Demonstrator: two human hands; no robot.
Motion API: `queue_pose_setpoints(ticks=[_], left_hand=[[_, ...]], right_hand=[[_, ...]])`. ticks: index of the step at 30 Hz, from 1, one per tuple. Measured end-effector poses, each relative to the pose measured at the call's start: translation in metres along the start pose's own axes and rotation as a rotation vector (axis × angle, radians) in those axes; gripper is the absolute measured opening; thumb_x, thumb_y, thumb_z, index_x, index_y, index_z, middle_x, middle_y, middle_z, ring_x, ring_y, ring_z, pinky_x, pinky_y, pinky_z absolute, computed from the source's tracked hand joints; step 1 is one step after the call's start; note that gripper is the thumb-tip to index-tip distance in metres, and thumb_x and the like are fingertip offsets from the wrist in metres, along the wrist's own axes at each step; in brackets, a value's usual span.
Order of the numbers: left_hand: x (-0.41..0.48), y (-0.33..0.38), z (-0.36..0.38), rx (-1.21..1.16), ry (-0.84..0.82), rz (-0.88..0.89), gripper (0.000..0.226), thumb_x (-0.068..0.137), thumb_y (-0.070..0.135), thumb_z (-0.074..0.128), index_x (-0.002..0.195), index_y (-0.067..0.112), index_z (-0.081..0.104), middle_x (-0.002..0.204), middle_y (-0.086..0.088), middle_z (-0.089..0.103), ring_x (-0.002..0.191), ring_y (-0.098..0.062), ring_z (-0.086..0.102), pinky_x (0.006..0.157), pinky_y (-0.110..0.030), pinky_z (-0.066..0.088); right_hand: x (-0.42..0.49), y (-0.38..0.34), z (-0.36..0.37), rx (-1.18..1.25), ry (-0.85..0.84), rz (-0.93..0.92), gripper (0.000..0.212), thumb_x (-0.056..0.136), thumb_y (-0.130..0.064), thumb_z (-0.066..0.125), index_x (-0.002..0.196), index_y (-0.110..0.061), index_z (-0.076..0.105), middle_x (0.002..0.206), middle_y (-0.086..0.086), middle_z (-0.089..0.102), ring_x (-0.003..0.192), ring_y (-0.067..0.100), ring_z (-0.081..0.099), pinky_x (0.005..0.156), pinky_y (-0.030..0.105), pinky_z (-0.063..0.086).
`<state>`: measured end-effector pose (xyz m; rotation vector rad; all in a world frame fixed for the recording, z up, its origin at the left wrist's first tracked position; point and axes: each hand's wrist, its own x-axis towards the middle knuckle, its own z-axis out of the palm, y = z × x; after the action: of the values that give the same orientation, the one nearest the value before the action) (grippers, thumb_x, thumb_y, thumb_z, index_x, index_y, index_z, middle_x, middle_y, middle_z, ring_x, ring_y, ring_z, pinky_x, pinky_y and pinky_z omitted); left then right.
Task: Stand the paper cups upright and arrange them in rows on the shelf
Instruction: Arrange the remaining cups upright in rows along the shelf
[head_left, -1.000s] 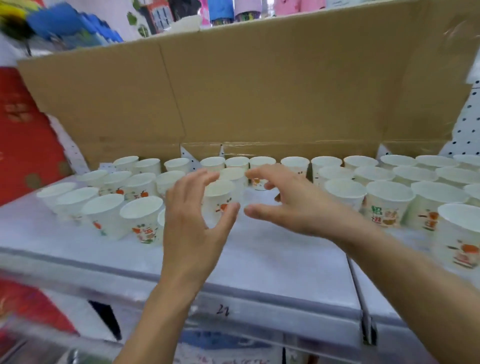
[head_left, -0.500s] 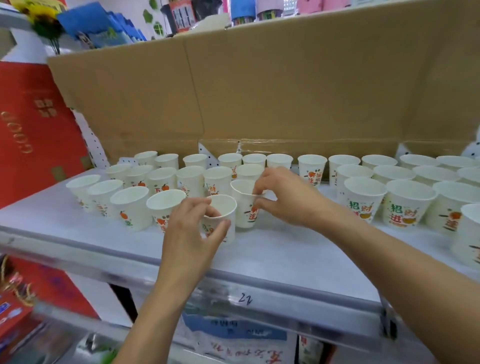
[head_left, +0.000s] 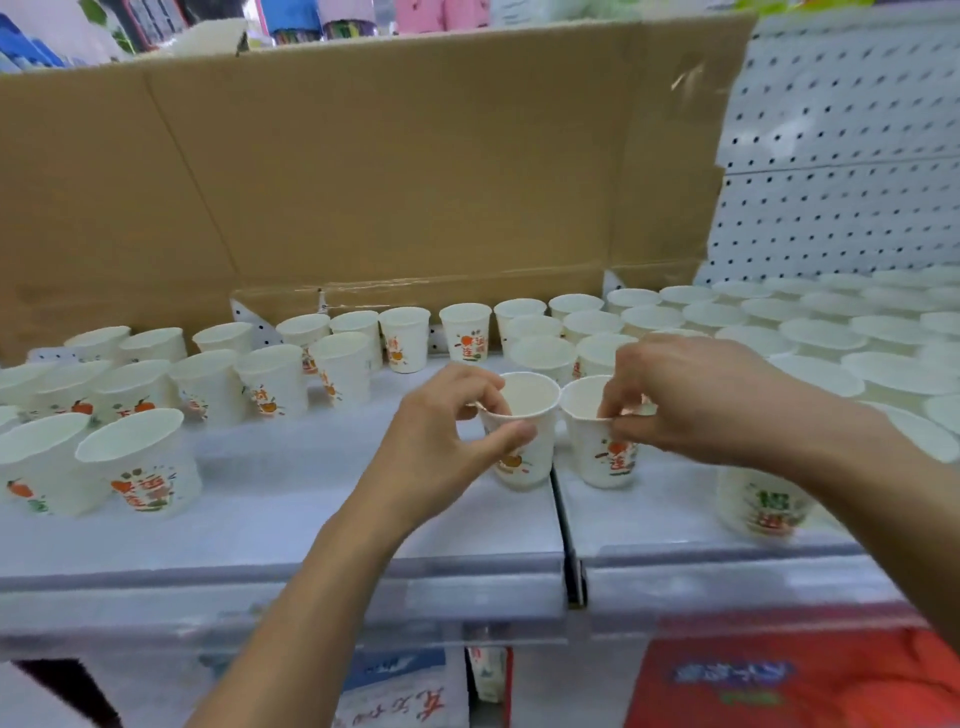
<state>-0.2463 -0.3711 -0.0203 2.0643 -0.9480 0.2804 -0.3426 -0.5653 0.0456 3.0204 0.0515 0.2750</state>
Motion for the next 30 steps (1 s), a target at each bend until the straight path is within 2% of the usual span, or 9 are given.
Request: queue_pose_setpoints(ticks=[3,7,10,13,19,23,28,30], left_hand=[[0.003,0.001,0.005,-0.066,-0.059,-0.047,0.019,0.075,0.035,0.077,0.087,0.026,0.065,0.122,0.015,0.057,0.11,0.003,0.053,0.093,-0.023,0.05],[0.0,0.003,0.005,-0.167,-0.042,-0.103,0.063,0.062,0.053,0.077,0.119,0.038,0.053,0.13,0.02,0.048,0.113,0.007,0.05,0.09,-0.022,0.05],[0.002,0.008,0.007,-0.175,-0.01,-0.176,0.075,0.059,0.062,0.074,0.126,0.039,0.049,0.128,0.02,0.05,0.112,0.005,0.051,0.087,-0.024,0.051],[0.006,0.011,0.012,-0.173,0.026,-0.202,0.072,0.061,0.062,0.073,0.124,0.035,0.051,0.119,0.019,0.055,0.108,0.001,0.053,0.081,-0.022,0.05],[0.016,0.012,0.02,-0.194,0.011,-0.21,0.058,0.072,0.046,0.078,0.123,0.034,0.052,0.117,0.017,0.059,0.106,-0.001,0.055,0.084,-0.025,0.052],[0.021,0.015,0.026,-0.182,-0.001,-0.214,0.055,0.074,0.044,0.078,0.122,0.03,0.054,0.118,0.016,0.058,0.108,-0.002,0.055,0.082,-0.022,0.052],[0.025,0.021,0.032,-0.137,0.022,-0.223,0.054,0.074,0.045,0.078,0.119,0.028,0.055,0.116,0.016,0.056,0.102,0.0,0.054,0.074,-0.015,0.046],[0.026,0.023,0.034,-0.109,0.051,-0.228,0.055,0.072,0.047,0.078,0.117,0.027,0.056,0.114,0.013,0.057,0.099,-0.002,0.054,0.078,-0.02,0.048]], right_hand=[[-0.001,0.01,0.001,0.092,-0.005,0.006,0.029,0.083,-0.048,0.068,0.111,-0.04,0.065,0.097,-0.019,0.054,0.091,0.004,0.047,0.076,0.028,0.046],[0.002,0.024,-0.008,0.224,0.06,0.028,0.047,0.077,-0.06,0.065,0.12,-0.04,0.061,0.117,-0.016,0.06,0.093,0.001,0.045,0.086,0.031,0.041],[0.01,0.028,-0.009,0.205,0.005,0.063,0.064,0.073,-0.067,0.063,0.129,-0.036,0.057,0.12,-0.011,0.062,0.096,0.005,0.049,0.09,0.034,0.04],[0.018,0.027,-0.001,0.207,-0.064,0.09,0.073,0.07,-0.069,0.067,0.133,-0.033,0.052,0.117,-0.01,0.062,0.097,0.01,0.051,0.095,0.036,0.038],[0.02,0.037,0.009,0.224,-0.02,0.107,0.071,0.073,-0.062,0.068,0.133,-0.031,0.047,0.115,-0.009,0.061,0.099,0.011,0.048,0.101,0.039,0.033],[0.019,0.045,0.01,0.217,-0.027,0.137,0.069,0.075,-0.059,0.068,0.133,-0.029,0.046,0.117,-0.009,0.059,0.099,0.011,0.045,0.101,0.038,0.029],[0.019,0.05,0.014,0.205,-0.001,0.164,0.069,0.074,-0.064,0.066,0.13,-0.029,0.048,0.117,-0.008,0.06,0.106,0.015,0.051,0.097,0.037,0.029],[0.019,0.051,0.015,0.198,0.014,0.178,0.07,0.073,-0.066,0.065,0.129,-0.028,0.049,0.119,-0.008,0.06,0.109,0.016,0.052,0.093,0.037,0.029]])
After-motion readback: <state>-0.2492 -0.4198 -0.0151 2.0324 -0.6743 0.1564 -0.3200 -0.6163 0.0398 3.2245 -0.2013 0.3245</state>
